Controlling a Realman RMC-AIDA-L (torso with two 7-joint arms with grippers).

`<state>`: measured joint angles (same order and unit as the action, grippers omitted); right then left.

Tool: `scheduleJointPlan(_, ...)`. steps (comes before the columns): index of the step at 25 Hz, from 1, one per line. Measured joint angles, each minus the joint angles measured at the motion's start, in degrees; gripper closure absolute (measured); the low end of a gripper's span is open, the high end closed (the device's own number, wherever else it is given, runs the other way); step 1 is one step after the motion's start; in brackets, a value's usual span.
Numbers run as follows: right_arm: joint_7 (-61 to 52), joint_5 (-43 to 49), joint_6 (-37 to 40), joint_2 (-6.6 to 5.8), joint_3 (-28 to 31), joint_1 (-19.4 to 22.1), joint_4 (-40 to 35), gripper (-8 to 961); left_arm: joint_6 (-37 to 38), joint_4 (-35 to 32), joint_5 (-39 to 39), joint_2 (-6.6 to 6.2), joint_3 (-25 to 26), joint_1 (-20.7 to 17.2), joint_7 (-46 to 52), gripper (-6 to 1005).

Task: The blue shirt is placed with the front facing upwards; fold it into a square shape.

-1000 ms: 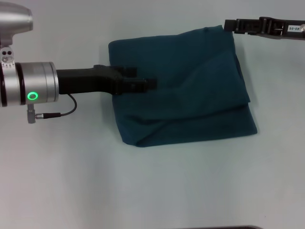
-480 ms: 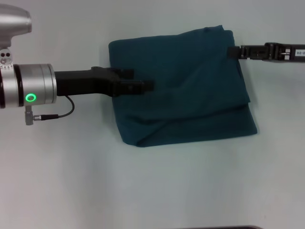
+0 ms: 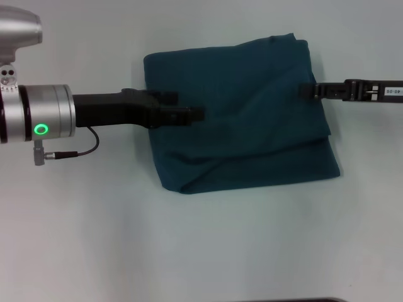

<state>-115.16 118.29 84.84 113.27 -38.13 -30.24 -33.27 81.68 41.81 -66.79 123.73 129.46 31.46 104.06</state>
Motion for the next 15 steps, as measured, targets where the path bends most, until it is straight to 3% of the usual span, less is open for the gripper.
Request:
scheduleJointPlan(7,0.0,0.2,-1.3,0.76,-1.3,0.2,0.1,464,0.2,-0.1,0.0,0.02,-0.1,0.0,0.0,69)
scheduleJointPlan(15,1.4,0.2,2.3,0.02,-1.3,1.6,0.1,500,0.2,-0.5,0.1,0.02,-0.1,-0.1,0.0,70)
